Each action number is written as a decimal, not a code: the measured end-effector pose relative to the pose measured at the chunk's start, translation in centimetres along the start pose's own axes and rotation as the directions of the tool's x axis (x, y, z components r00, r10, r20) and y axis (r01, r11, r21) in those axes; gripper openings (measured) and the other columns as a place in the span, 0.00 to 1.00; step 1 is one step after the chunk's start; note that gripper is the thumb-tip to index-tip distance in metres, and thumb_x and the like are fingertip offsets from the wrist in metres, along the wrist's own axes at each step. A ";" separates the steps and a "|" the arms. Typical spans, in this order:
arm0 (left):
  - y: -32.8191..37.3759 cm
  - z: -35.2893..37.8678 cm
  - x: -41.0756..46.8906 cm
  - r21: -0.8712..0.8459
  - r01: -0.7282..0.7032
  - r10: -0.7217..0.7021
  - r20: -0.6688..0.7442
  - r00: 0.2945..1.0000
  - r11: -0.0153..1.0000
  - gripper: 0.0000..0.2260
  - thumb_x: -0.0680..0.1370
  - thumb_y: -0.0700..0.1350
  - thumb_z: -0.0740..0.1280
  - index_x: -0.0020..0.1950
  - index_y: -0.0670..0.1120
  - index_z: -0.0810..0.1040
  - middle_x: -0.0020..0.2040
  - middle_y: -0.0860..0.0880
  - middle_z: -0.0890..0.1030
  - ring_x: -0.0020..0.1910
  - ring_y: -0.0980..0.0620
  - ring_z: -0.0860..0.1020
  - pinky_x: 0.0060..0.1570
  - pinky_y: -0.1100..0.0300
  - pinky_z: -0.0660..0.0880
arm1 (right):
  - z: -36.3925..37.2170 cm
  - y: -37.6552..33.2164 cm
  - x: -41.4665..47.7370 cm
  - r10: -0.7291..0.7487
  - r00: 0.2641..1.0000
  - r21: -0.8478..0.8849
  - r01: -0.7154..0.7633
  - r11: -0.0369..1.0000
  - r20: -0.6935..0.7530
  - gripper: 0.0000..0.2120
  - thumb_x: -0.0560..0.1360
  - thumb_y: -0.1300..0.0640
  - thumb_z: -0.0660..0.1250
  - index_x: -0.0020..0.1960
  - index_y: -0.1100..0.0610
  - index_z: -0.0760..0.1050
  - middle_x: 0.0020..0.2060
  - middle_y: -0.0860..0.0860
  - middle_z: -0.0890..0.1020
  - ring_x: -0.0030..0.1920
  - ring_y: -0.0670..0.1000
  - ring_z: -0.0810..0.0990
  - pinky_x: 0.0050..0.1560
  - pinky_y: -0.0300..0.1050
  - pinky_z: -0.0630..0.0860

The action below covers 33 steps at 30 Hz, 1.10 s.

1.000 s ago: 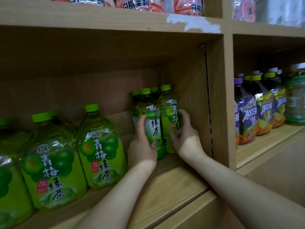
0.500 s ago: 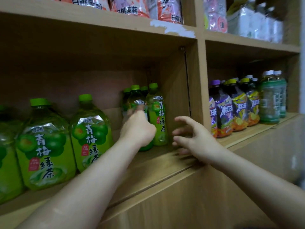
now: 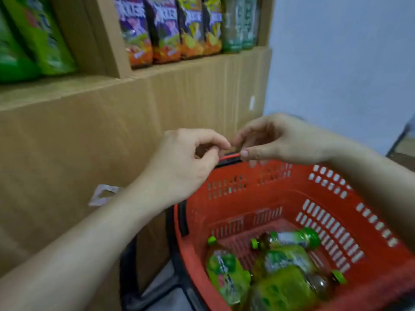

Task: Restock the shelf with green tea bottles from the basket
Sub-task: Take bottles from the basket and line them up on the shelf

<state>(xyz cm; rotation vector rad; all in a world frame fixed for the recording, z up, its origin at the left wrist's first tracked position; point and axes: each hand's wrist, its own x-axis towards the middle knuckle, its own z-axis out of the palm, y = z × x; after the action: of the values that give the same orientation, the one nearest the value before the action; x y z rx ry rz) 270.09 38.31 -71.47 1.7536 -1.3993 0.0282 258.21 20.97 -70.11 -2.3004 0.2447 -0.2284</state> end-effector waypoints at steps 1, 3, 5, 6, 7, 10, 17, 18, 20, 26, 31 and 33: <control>-0.4 1.7 0.1 0.011 0.031 -0.031 0.024 0.999 0.999 0.09 0.71 0.44 0.65 0.42 0.52 0.84 0.36 0.54 0.85 0.35 0.58 0.81 0.40 0.62 0.78 | 0.1 2.4 -0.7 0.050 0.999 -0.023 -0.050 0.998 -0.001 0.12 0.70 0.52 0.72 0.53 0.53 0.79 0.36 0.56 0.85 0.37 0.61 0.83 0.40 0.56 0.79; -1.5 4.8 0.1 0.020 0.096 -0.098 0.080 0.992 0.995 0.07 0.71 0.43 0.66 0.40 0.53 0.83 0.36 0.52 0.85 0.35 0.54 0.82 0.42 0.58 0.78 | 0.7 7.3 -2.0 0.154 0.988 -0.071 -0.153 0.986 0.013 0.11 0.72 0.55 0.73 0.53 0.54 0.78 0.38 0.60 0.85 0.36 0.61 0.81 0.41 0.55 0.79; -2.4 7.6 -0.1 0.042 0.128 -0.132 0.145 0.981 0.991 0.10 0.72 0.39 0.68 0.39 0.55 0.82 0.35 0.53 0.84 0.34 0.57 0.81 0.43 0.60 0.77 | 1.7 11.9 -3.0 0.252 0.966 -0.120 -0.245 0.962 0.054 0.11 0.71 0.56 0.73 0.52 0.55 0.78 0.39 0.61 0.84 0.36 0.55 0.80 0.41 0.52 0.78; -2.8 8.8 -0.1 0.066 0.132 -0.142 0.185 0.972 0.989 0.11 0.73 0.38 0.68 0.39 0.55 0.81 0.36 0.53 0.84 0.35 0.57 0.81 0.43 0.60 0.77 | 2.3 13.7 -3.2 0.292 0.953 -0.164 -0.275 0.947 0.083 0.12 0.71 0.54 0.74 0.53 0.55 0.78 0.39 0.57 0.84 0.37 0.51 0.79 0.42 0.49 0.77; -3.1 9.9 -0.1 0.098 0.132 -0.151 0.229 0.962 0.986 0.10 0.73 0.39 0.68 0.40 0.55 0.82 0.36 0.53 0.84 0.36 0.57 0.81 0.44 0.60 0.77 | 3.0 15.2 -3.3 0.321 0.938 -0.214 -0.290 0.933 0.127 0.15 0.70 0.52 0.74 0.54 0.55 0.78 0.39 0.53 0.83 0.38 0.48 0.78 0.43 0.45 0.75; -4.1 12.6 -0.2 0.222 0.126 -0.192 0.310 0.931 0.967 0.09 0.73 0.40 0.67 0.45 0.52 0.84 0.40 0.52 0.85 0.42 0.53 0.81 0.47 0.60 0.76 | 6.2 16.3 -3.1 0.395 0.818 -0.285 -0.294 0.912 0.419 0.24 0.69 0.46 0.74 0.61 0.52 0.74 0.44 0.44 0.79 0.42 0.42 0.76 0.46 0.37 0.70; -6.7 14.3 -1.2 0.411 0.137 -0.352 0.511 0.784 0.901 0.09 0.74 0.42 0.66 0.48 0.52 0.84 0.40 0.53 0.81 0.48 0.53 0.80 0.48 0.64 0.72 | 13.2 19.0 -5.7 0.593 0.316 -0.590 -0.118 0.799 0.740 0.44 0.66 0.36 0.72 0.75 0.48 0.57 0.73 0.50 0.65 0.71 0.57 0.67 0.67 0.55 0.69; -6.6 14.5 -1.3 0.413 0.129 -0.356 0.538 0.764 0.902 0.09 0.74 0.42 0.66 0.48 0.52 0.83 0.40 0.54 0.81 0.48 0.52 0.80 0.49 0.61 0.74 | 13.0 19.3 -5.9 0.619 0.293 -0.584 -0.206 0.785 0.729 0.47 0.64 0.34 0.72 0.76 0.45 0.56 0.73 0.50 0.64 0.70 0.58 0.68 0.64 0.58 0.73; -6.3 14.7 -1.3 0.408 0.123 -0.357 0.565 0.744 0.904 0.10 0.74 0.41 0.65 0.49 0.52 0.83 0.40 0.53 0.81 0.47 0.52 0.80 0.51 0.59 0.76 | 12.6 19.7 -6.0 0.666 0.257 -0.586 -0.325 0.742 0.700 0.48 0.64 0.34 0.72 0.76 0.43 0.52 0.75 0.51 0.61 0.69 0.59 0.69 0.58 0.55 0.77; -6.7 15.2 -1.5 0.447 0.109 -0.402 0.636 0.659 0.888 0.09 0.73 0.41 0.67 0.48 0.51 0.83 0.47 0.50 0.83 0.51 0.51 0.80 0.54 0.56 0.76 | 12.0 19.5 -5.3 0.613 0.400 -0.554 -0.266 0.789 0.681 0.37 0.67 0.38 0.73 0.71 0.43 0.62 0.72 0.49 0.64 0.70 0.55 0.66 0.66 0.53 0.70; -6.9 14.6 -0.7 0.414 0.225 -0.433 0.526 0.732 0.882 0.08 0.76 0.44 0.66 0.51 0.54 0.82 0.54 0.51 0.83 0.56 0.51 0.78 0.59 0.57 0.74 | 9.2 20.3 -5.1 0.557 0.559 -0.335 -0.454 0.826 0.614 0.26 0.64 0.40 0.76 0.58 0.40 0.69 0.58 0.45 0.73 0.59 0.51 0.74 0.56 0.52 0.78; -7.0 14.7 -0.3 0.372 0.277 -0.437 0.467 0.769 0.886 0.09 0.76 0.48 0.66 0.55 0.53 0.80 0.54 0.52 0.82 0.56 0.51 0.78 0.59 0.56 0.74 | 6.7 20.3 -5.0 0.559 0.603 -0.199 -0.559 0.805 0.568 0.30 0.64 0.39 0.75 0.63 0.41 0.71 0.65 0.48 0.73 0.63 0.55 0.74 0.52 0.60 0.80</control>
<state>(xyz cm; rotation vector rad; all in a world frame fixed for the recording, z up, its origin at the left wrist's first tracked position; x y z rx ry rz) 268.67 29.32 -84.94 2.3800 -1.4589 -0.5483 252.94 13.43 -90.02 -2.0396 0.6134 0.8336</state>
